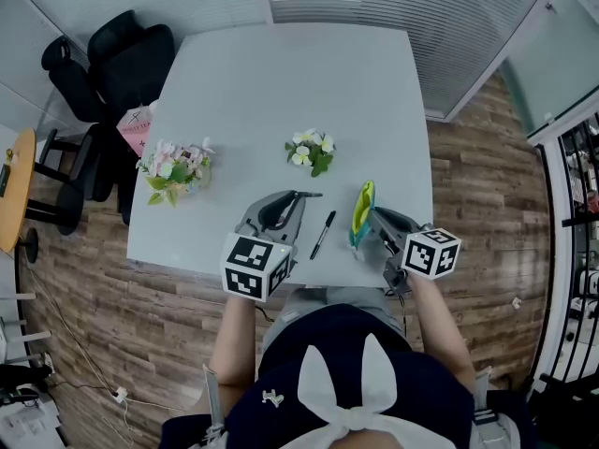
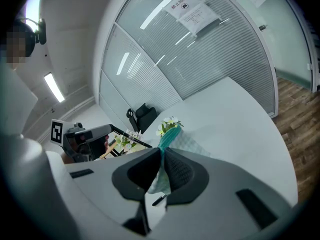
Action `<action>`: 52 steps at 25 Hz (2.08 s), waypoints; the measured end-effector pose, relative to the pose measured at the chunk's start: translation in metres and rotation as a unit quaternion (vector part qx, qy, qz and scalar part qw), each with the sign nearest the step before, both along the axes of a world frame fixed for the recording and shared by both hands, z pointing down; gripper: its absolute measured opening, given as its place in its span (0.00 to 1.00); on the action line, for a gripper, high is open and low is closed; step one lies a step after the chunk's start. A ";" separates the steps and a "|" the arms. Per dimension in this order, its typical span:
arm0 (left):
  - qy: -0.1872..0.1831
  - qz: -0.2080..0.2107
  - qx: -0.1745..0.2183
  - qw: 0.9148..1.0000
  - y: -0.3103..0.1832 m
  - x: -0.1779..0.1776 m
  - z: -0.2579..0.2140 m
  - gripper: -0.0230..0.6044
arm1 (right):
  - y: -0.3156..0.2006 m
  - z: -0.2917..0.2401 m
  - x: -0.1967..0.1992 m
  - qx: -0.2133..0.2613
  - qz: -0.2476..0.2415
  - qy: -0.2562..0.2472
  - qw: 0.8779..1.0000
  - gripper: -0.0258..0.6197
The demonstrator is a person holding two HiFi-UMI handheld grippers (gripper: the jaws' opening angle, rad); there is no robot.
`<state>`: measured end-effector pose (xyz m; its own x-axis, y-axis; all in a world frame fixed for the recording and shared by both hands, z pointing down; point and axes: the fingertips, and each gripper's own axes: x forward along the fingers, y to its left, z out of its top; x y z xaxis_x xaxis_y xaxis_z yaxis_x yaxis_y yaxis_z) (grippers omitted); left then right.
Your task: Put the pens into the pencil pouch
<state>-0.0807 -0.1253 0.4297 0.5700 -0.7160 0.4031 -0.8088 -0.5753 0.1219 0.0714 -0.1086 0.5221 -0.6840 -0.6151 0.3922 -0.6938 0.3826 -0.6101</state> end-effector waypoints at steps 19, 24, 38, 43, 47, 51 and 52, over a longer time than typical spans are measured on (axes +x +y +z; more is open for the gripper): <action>0.038 0.078 0.048 0.995 0.017 0.052 -0.051 0.13 | 0.004 -0.001 0.000 0.000 0.004 0.000 1.000 0.10; 0.041 0.095 0.049 0.993 0.017 0.063 -0.053 0.13 | 0.005 -0.001 0.000 -0.001 0.007 -0.001 1.000 0.10; 0.036 0.127 0.035 0.991 0.013 0.091 -0.041 0.13 | 0.004 0.000 0.004 -0.004 0.014 -0.009 1.000 0.10; 0.027 0.135 0.027 0.990 0.010 0.099 -0.030 0.13 | 0.003 0.001 0.005 -0.006 0.014 -0.013 1.000 0.10; 0.023 0.140 0.021 0.990 0.008 0.104 -0.023 0.13 | 0.003 0.002 0.004 -0.007 0.013 -0.015 1.000 0.10; 0.019 0.144 0.014 0.989 0.007 0.109 -0.014 0.13 | 0.004 0.003 0.003 -0.009 0.012 -0.016 1.000 0.10; 0.018 0.145 0.012 0.989 0.007 0.111 -0.012 0.13 | 0.004 0.003 0.004 -0.009 0.011 -0.016 1.000 0.10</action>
<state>0.0301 -0.1187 0.4177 0.7664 -0.5289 0.3645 -0.6046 -0.7857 0.1311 0.0752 -0.1042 0.5256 -0.6828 -0.6225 0.3824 -0.6822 0.3559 -0.6387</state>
